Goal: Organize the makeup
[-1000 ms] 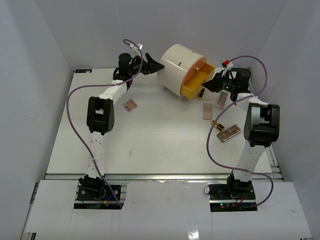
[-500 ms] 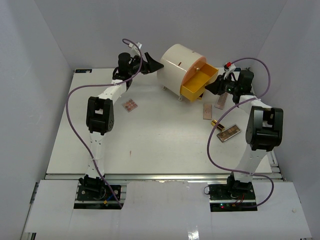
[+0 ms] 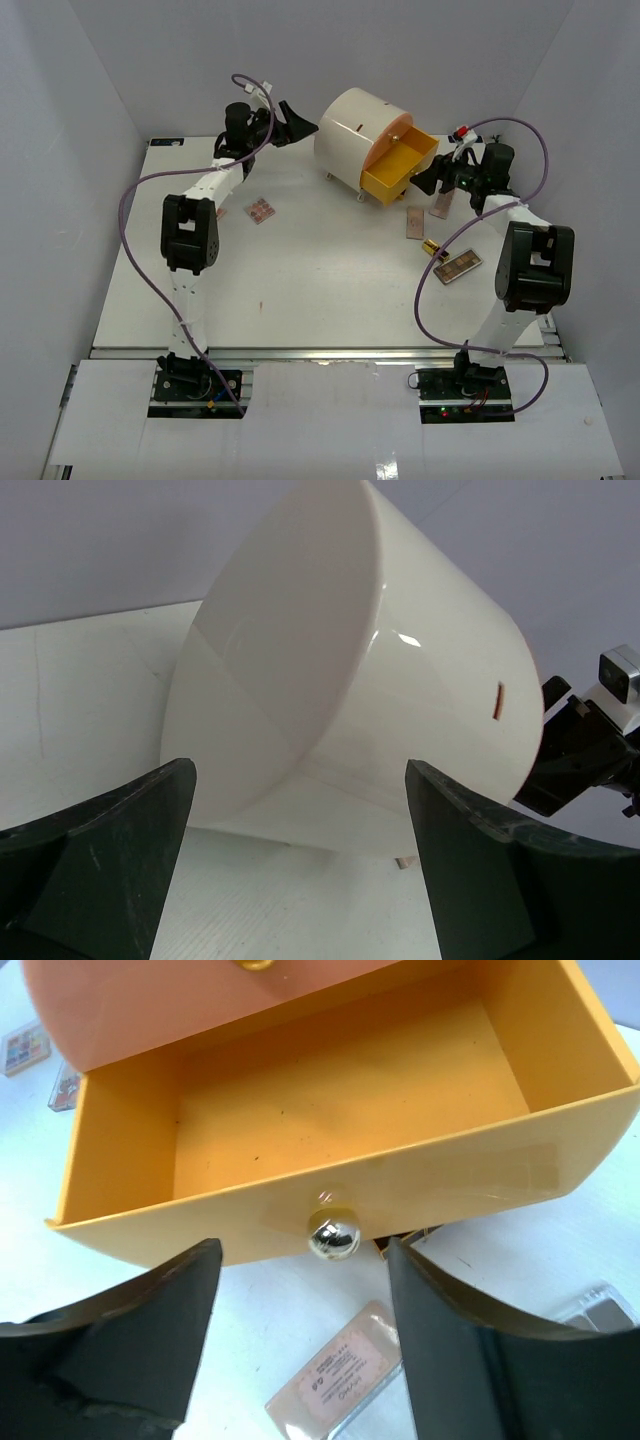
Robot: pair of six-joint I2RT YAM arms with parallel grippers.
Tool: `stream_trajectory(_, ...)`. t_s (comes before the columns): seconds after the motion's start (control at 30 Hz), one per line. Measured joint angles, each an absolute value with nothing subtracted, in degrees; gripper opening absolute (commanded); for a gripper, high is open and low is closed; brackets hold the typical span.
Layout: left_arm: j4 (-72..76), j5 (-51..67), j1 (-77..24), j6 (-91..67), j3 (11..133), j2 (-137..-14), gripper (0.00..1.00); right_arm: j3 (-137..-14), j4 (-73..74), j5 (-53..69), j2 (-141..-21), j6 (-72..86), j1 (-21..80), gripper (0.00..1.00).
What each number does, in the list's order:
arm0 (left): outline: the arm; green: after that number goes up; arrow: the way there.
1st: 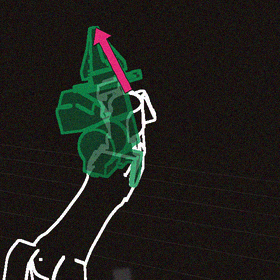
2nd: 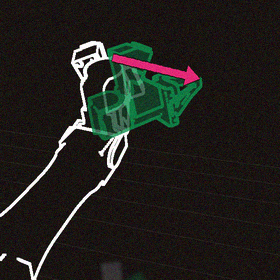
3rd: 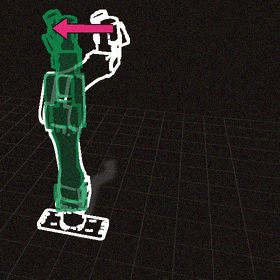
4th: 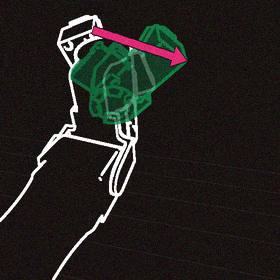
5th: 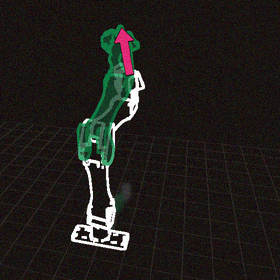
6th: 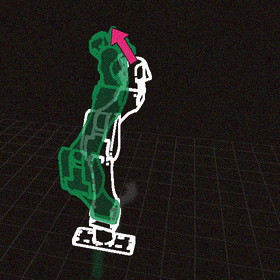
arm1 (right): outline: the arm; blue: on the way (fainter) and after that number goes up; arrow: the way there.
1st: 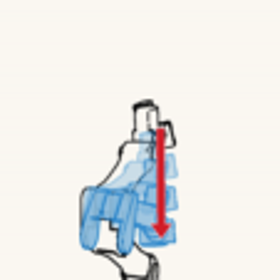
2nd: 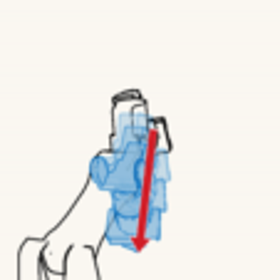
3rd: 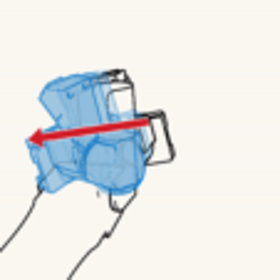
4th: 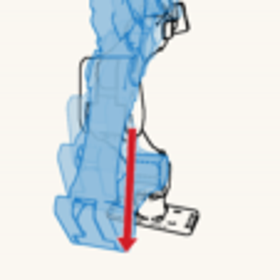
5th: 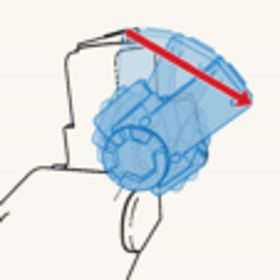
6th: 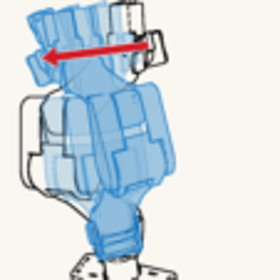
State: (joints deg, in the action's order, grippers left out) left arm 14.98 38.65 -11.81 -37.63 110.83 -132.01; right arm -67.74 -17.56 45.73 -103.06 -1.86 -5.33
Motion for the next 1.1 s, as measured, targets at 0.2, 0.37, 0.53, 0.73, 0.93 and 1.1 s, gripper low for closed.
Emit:
stream_trajectory(0.2, 14.45, 36.06, -8.83, -36.75, 104.89, -122.29, 0.98, -64.21, -15.03, 44.86, -95.34, -4.34, -6.26, 0.86)
stream_trajectory(0.37, 12.87, 32.53, -6.08, -33.94, 95.4, -110.51, 0.98, -62.04, -6.13, 44.71, -87.85, -11.92, -7.69, 0.9)
stream_trajectory(0.53, 11.05, 29.38, -5.29, -30.72, 81.63, -96.88, 0.98, -61.45, 9.09, 43.68, -81.3, -24.52, -8.01, 0.91)
stream_trajectory(0.73, 5.86, 29.1, -5.39, -26.43, 63.51, -84.59, 0.98, -56.36, 24.53, 39.06, -75.5, -41.0, -7.88, 0.91)
stream_trajectory(0.93, 1.62, 29.27, -5.39, -22.28, 50.65, -73.98, 0.98, -54.29, 30.09, 33.66, -79.02, -47.85, -7.79, 0.89)
stream_trajectory(1.1, 1.08, 29.53, -5.4, -20.3, 48.56, -68.13, 0.98, -52.31, 28.75, 27.95, -82.9, -48.47, -7.19, 0.88)
